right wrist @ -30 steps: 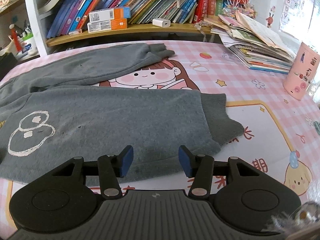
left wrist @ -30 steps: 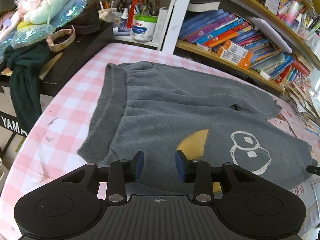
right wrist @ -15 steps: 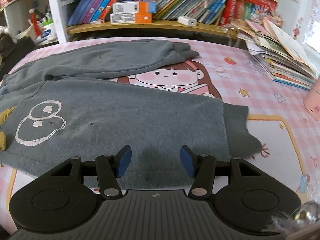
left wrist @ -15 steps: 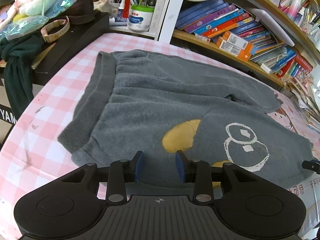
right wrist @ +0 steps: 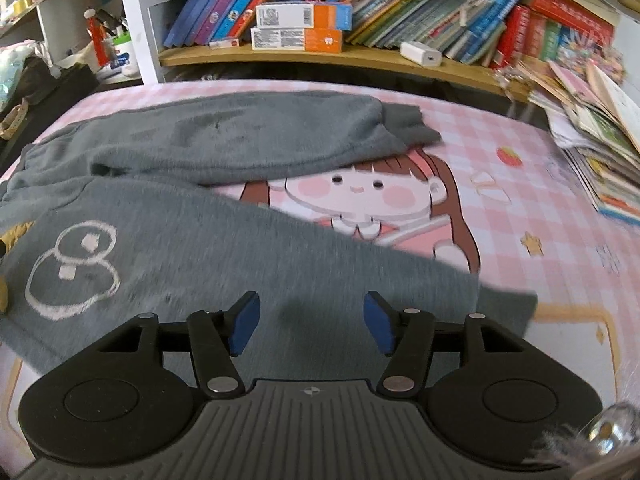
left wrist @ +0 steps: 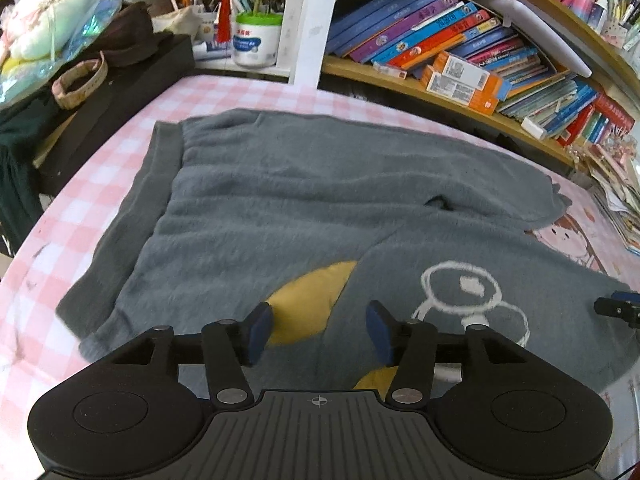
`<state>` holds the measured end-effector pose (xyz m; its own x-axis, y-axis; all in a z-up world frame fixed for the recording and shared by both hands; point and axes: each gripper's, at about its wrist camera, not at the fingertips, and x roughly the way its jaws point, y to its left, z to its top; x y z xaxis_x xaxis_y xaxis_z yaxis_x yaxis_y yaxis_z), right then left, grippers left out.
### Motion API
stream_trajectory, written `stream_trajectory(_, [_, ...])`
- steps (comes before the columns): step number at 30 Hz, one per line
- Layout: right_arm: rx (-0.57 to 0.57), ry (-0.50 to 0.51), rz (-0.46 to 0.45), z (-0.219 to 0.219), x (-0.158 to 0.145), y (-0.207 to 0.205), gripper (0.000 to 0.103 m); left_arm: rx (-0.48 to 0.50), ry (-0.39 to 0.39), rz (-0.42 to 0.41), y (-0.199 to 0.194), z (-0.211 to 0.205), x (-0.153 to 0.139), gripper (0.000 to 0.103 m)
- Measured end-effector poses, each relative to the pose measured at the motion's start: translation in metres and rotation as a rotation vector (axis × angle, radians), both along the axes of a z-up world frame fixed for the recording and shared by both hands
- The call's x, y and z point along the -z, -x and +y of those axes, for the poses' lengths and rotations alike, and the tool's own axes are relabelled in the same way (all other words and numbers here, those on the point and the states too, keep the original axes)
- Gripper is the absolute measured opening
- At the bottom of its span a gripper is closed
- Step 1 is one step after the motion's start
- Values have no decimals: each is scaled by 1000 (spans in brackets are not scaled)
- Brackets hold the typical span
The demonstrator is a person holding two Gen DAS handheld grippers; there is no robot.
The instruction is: Fold clothes
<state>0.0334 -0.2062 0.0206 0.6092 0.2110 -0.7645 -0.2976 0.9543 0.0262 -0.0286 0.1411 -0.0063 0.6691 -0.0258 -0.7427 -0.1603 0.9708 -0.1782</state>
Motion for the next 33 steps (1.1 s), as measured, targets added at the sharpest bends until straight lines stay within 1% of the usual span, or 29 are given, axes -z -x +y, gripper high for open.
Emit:
stream_trajectory(2, [-20, -9, -10, -1, -1, -11, 57, -5, -8, 1, -9, -4, -3, 53])
stream_trajectory(6, [-71, -15, -35, -1, -5, -36, 59, -2, -22, -17, -28, -11, -10, 60])
stream_trajectory(9, [-113, -15, -57, 0, -8, -59, 60, 26, -65, -38, -45, -17, -18, 66])
stream_trajectory(11, [-138, -17, -74, 0, -12, -76, 61, 46, -99, -48, -57, -20, -24, 68])
stream_trajectory(13, [-157, -21, -88, 0, -17, -93, 63, 57, -114, -55, -70, -19, -29, 68])
stream_trajectory(15, [-173, -25, -95, -1, -22, -112, 64, 53, -110, -68, -84, -15, -35, 70])
stream_trajectory(17, [-190, -30, -95, -4, -27, -130, 66, 56, -114, -80, -97, -12, -39, 74])
stream_trajectory(19, [-206, -23, -92, -5, -29, -146, 69, 71, -138, -84, -109, -11, -41, 76])
stream_trajectory(23, [-232, 10, -89, -8, -31, -176, 72, 112, -220, -66, -133, -8, -43, 79])
stream_trajectory(27, [-213, -5, -67, -15, -28, -202, 74, 120, -270, -24, -151, -1, -39, 86])
stream_trajectory(29, [-202, -12, -54, -18, -25, -214, 74, 124, -293, -6, -159, 3, -37, 88])
stream_trajectory(33, [-189, -5, -24, -19, -16, -235, 74, 139, -345, 32, -173, 12, -28, 88])
